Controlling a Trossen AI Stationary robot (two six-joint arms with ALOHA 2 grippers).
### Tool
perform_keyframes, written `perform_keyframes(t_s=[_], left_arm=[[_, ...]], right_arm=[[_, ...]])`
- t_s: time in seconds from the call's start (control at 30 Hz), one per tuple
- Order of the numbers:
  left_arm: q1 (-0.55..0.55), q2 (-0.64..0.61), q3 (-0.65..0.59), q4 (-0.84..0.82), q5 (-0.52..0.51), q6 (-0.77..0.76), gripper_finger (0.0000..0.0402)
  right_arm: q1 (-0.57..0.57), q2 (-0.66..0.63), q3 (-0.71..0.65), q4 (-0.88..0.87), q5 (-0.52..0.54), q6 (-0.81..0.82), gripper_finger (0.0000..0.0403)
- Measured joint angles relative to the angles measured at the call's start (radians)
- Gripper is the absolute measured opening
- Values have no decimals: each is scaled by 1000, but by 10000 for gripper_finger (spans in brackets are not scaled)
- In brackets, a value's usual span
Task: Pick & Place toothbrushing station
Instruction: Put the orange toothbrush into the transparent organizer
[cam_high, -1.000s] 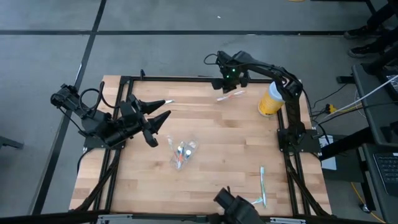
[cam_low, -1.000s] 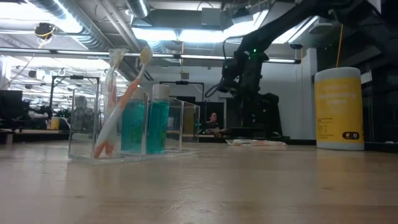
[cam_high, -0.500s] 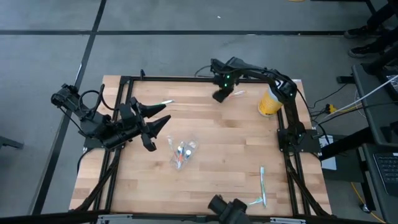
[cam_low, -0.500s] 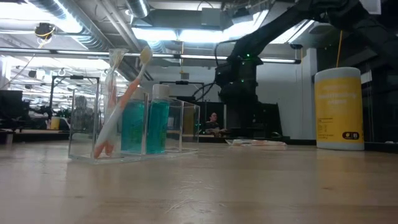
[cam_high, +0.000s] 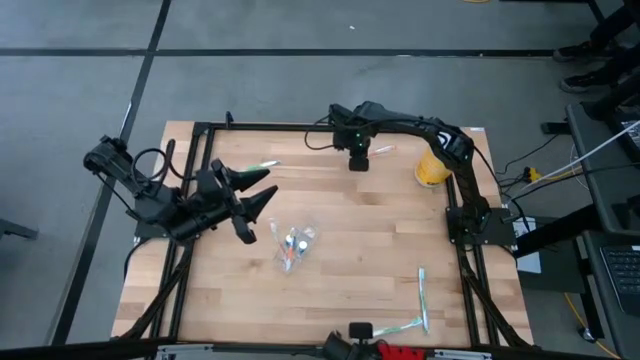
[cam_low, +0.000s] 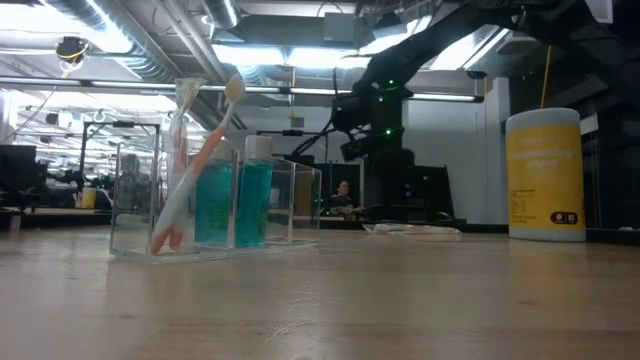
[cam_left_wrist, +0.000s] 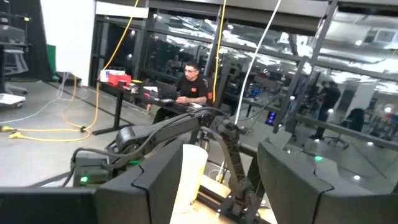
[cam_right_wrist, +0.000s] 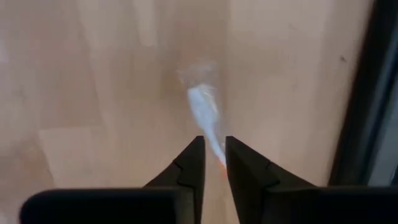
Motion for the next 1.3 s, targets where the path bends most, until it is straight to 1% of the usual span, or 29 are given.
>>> perform_keyframes(t_s=[0.1, 0.2, 0.37, 0.5, 0.63, 0.83, 0.93, 1.3], left_arm=[[0, 17, 0, 0, -10, -2, 205], [0, 25, 0, 0, -10, -4, 205], [-4, 30, 0, 0, -19, -3, 205], [-4, 30, 0, 0, -20, -3, 205], [-5, 30, 0, -1, -20, -5, 205], [-7, 30, 0, -1, -20, -21, 205], [-12, 30, 0, -2, -28, -26, 205], [-17, 30, 0, -2, -41, -29, 205]], right_arm=[[3, 0, 0, 0, -51, -58, 94], [2, 0, 0, -9, -110, -92, 131], [2, 0, 0, 7, -112, -127, 191], [2, 0, 0, 46, -115, -162, 212], [1, 11, 0, 73, -115, -153, 210], [2, 60, 0, 72, -115, -144, 192], [2, 82, 0, 83, -115, -110, 184], [9, 109, 0, 120, -123, -78, 136]])
